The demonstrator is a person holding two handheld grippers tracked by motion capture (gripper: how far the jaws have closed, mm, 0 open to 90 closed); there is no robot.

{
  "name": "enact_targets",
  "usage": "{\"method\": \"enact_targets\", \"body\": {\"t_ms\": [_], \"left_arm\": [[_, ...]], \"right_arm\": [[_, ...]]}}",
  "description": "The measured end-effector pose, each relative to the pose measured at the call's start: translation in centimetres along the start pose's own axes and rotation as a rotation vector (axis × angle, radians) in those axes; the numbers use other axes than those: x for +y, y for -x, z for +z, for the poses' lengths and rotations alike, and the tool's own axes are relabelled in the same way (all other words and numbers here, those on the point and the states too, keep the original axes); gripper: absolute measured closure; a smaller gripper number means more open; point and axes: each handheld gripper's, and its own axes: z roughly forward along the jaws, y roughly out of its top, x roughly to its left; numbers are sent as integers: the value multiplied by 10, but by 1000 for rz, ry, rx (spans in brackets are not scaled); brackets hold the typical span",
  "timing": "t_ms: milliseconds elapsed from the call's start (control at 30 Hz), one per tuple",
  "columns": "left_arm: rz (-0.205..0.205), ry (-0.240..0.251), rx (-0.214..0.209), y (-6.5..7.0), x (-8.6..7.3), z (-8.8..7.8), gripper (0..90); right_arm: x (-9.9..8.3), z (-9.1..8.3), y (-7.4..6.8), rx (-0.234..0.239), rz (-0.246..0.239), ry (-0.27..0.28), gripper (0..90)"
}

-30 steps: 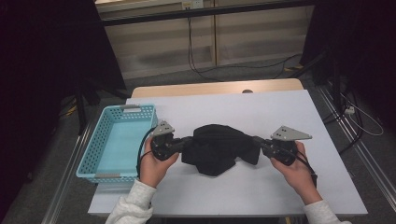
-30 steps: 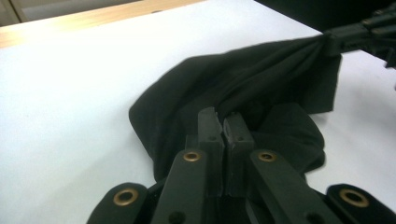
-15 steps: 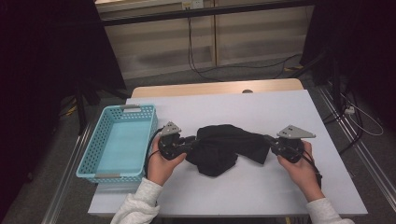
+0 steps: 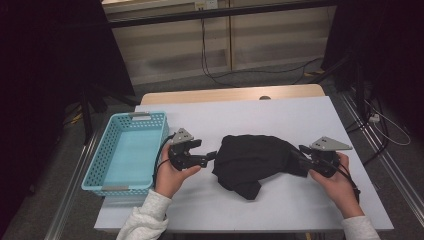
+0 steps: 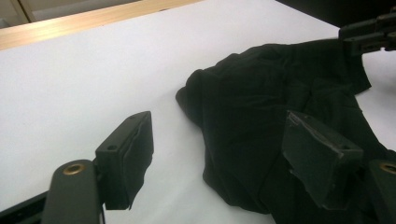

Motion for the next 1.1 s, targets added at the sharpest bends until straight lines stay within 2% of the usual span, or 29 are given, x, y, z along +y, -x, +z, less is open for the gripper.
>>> {"method": "enact_targets", "body": {"t_ms": [67, 133, 233, 333, 500, 567, 600, 633, 667, 700, 800, 900, 967, 1033, 1067, 1100], "left_arm": [[4, -17, 8, 0, -1, -1, 215], [10, -28, 6, 0, -3, -1, 204], [17, -45, 8, 3, -6, 1, 193], [8, -51, -3, 5, -8, 2, 191], [3, -59, 9, 6, -13, -1, 186], [-3, -69, 8, 5, -16, -2, 186], [-3, -69, 8, 5, -16, -2, 186], [2, -76, 17, 4, -18, -4, 185], [2, -76, 17, 4, -18, -4, 185], [13, -74, 39, 4, -19, -8, 185], [3, -59, 35, 6, -18, -12, 185], [-1, -53, 36, 7, -18, -16, 182], [2, -53, 36, 7, -18, -17, 181], [0, -48, 45, 6, -19, -20, 182], [0, -48, 45, 6, -19, -20, 181], [1, -48, 46, 5, -20, -21, 181]], "right_arm": [[3, -2, -9, 13, -41, -3, 516], [8, -3, -18, 27, -41, 7, 402], [18, -3, -36, 95, -46, 40, 351], [26, 2, -58, 168, -46, 53, 329], [29, 16, -92, 258, -84, 22, 301], [28, 21, -103, 288, -106, 16, 289], [28, 21, -103, 288, -106, 16, 289], [31, 25, -112, 326, -112, 22, 285], [31, 25, -112, 326, -112, 22, 285], [37, 28, -122, 351, -144, 35, 292], [43, 33, -137, 373, -182, 34, 312], [42, 39, -152, 366, -245, 13, 372], [39, 44, -155, 355, -277, -5, 505], [37, 47, -154, 342, -269, -21, 566], [35, 49, -153, 348, -267, -28, 667], [34, 50, -151, 352, -264, -38, 732]]}}
